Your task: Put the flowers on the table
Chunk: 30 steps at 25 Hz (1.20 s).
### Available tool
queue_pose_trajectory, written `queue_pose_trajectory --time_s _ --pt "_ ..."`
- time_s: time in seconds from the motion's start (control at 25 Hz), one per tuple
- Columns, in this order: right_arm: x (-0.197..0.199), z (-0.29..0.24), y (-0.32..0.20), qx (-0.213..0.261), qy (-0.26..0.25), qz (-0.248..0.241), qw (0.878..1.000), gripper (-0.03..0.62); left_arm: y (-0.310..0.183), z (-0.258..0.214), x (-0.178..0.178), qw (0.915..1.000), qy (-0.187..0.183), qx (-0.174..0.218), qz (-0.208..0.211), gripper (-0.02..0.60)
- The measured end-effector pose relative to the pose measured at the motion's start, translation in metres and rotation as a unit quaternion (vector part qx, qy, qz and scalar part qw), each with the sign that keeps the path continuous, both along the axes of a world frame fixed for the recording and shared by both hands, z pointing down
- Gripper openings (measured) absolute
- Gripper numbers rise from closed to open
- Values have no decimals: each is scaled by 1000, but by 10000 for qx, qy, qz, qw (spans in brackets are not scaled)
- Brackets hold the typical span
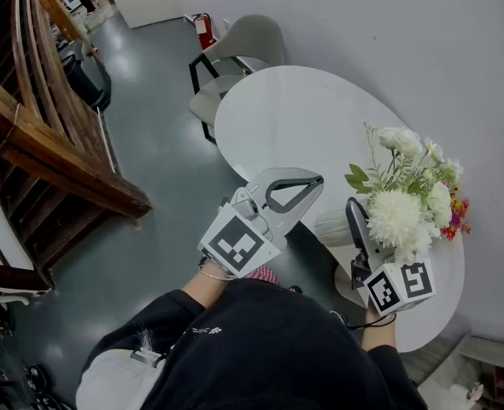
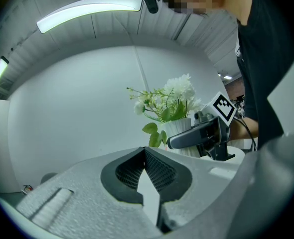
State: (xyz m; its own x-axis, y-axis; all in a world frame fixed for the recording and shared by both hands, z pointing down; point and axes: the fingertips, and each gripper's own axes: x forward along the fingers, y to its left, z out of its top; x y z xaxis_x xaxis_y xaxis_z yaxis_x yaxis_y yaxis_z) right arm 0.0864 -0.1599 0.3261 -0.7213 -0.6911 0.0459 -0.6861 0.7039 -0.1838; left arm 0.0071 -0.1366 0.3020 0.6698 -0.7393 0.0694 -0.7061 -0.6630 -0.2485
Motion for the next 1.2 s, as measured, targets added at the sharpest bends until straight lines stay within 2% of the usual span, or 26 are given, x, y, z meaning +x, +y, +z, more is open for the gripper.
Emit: queue_pose_trajectory --time_s 1.2 --pt "0 0 1 32 176 515 9985 341 -8 2 -1 9984 155 35 540 -2"
